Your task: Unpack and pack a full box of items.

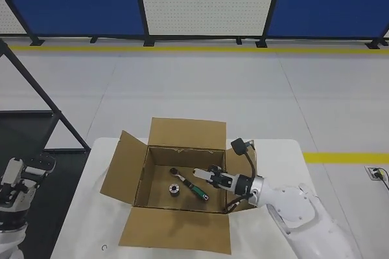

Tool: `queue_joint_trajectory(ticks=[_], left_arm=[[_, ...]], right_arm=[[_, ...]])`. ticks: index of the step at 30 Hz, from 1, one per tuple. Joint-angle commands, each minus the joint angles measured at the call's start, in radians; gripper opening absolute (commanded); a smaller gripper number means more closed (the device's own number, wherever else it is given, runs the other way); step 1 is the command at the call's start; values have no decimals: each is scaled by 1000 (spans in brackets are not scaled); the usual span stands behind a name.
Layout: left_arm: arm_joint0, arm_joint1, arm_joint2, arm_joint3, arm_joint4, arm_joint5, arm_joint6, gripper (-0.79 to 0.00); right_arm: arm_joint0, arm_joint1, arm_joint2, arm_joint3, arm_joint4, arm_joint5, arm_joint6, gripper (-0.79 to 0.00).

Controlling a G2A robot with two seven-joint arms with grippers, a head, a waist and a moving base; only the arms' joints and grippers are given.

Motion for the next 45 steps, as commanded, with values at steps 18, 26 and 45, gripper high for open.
queue_joint_trajectory(ticks=[18, 26, 45], left_arm=[[4, 0, 7, -8, 7, 18, 2, 0], [31, 4, -8, -3, -28, 6, -19, 0], [107, 4, -48, -5, -102, -7, -22, 0]], right_arm=[[23, -2, -47, -41, -86, -41, 46, 0], [290, -71, -349, 44, -454, 71, 157, 0], [594, -320, -681, 542, -477, 148, 128, 0]])
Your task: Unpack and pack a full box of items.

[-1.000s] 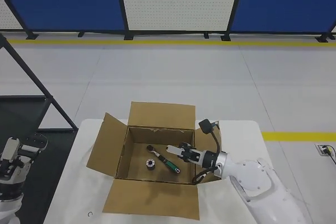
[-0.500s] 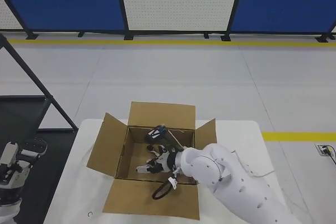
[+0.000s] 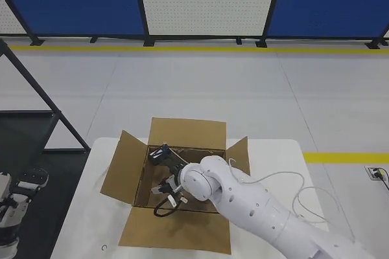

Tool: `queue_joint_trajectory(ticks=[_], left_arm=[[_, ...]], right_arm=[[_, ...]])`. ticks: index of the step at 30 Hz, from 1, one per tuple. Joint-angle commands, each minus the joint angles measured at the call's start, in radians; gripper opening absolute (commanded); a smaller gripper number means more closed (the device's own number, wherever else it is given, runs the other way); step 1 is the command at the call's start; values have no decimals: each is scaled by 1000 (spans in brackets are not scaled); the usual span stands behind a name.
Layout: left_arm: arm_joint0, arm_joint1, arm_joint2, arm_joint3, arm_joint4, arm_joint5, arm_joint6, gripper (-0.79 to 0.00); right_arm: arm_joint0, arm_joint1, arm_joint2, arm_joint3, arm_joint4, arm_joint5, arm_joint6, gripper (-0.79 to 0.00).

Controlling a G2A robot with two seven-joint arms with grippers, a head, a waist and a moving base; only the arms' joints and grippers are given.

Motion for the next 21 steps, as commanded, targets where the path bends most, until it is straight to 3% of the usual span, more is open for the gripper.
queue_joint_trajectory(ticks=[1, 11, 14, 21], left_arm=[[0, 0, 0, 0, 0, 0, 0, 0], [4, 0, 13, -11, -7, 16, -8, 0], [10, 0, 19, -25, -6, 25, -11, 0], [26, 0, 24, -34, -16, 31, -24, 0]], right_arm=[[-1, 2, 1, -4, 0, 0, 0, 0], [-20, -1, -4, 20, -2, 5, -1, 0], [-15, -27, -32, 69, -47, 68, 20, 0], [0, -99, -54, 219, -22, -12, -1, 0]])
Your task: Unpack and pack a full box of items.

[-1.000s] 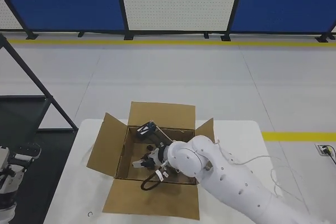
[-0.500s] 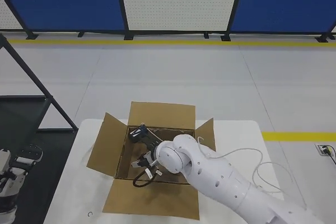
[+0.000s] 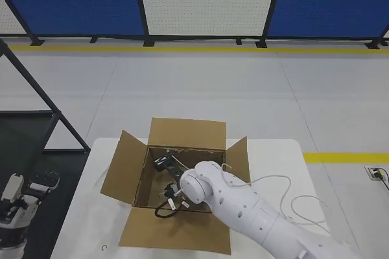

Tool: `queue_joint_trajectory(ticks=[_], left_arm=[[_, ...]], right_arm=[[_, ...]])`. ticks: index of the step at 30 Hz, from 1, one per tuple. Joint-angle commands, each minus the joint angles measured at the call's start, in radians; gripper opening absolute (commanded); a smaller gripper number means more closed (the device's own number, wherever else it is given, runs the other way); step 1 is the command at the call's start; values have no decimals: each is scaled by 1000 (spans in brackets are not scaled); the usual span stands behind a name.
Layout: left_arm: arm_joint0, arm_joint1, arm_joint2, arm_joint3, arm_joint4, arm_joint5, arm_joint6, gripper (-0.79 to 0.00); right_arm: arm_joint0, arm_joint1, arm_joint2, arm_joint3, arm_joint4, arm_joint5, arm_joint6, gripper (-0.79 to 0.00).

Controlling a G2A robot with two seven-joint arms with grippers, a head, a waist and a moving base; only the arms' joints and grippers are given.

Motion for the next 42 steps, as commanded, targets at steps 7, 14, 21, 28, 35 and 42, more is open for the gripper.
queue_joint_trajectory(ticks=[7, 14, 21, 28, 35, 42], left_arm=[[18, -1, -1, -2, -7, -4, 5, 0], [23, -1, -3, -4, -9, -5, 10, 0], [23, 0, -3, -2, -7, -6, 13, 0], [16, 1, 1, 2, -3, -4, 10, 0], [11, 3, 3, 5, 1, -6, 9, 0], [8, 4, 4, 9, 6, -3, 13, 0]], right_arm=[[16, -78, -21, 155, -2, -48, -33, 0], [23, -145, -29, 278, -7, -71, -70, -9], [28, -200, -26, 385, -6, -99, -83, -172], [33, -240, -18, 468, -11, -126, -93, -382], [35, -267, -8, 521, -20, -131, -108, -529], [47, -282, 11, 556, -22, -158, -136, -785]])
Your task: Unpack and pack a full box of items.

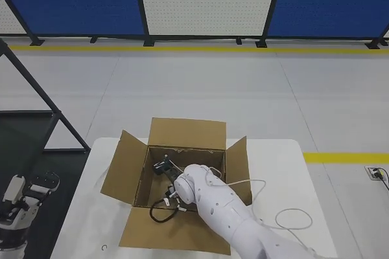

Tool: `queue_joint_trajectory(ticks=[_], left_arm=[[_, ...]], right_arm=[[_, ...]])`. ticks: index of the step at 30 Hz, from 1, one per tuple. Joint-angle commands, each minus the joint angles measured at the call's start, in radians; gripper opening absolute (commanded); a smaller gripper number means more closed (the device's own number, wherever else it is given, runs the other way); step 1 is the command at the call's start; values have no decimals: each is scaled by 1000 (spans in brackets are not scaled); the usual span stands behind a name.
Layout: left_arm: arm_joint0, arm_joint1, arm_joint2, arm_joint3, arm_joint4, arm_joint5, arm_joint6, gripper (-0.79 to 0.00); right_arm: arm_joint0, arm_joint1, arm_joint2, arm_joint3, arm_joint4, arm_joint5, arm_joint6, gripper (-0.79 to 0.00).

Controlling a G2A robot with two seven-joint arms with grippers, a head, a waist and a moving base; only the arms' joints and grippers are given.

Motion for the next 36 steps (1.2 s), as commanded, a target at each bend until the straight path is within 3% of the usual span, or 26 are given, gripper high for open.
queue_joint_trajectory(ticks=[1, 12, 24, 30, 36], left_arm=[[-2, 0, 3, 0, 1, 0, 1, 0], [-16, 1, 43, -5, 17, 8, -4, 0], [-38, 2, 90, 6, 40, 16, -4, 0], [-43, 2, 104, 9, 50, 17, -1, 0], [-44, 3, 111, 11, 58, 18, 2, 0]], right_arm=[[5, 0, 9, 9, 6, -15, -11, -785], [40, 17, 54, 3, 2, -28, -62, -785], [40, 109, 130, -123, -26, -86, -115, -785], [-31, 201, 195, -365, -104, -19, -80, -785], [-243, 345, 356, -848, -283, 90, 50, -785]])
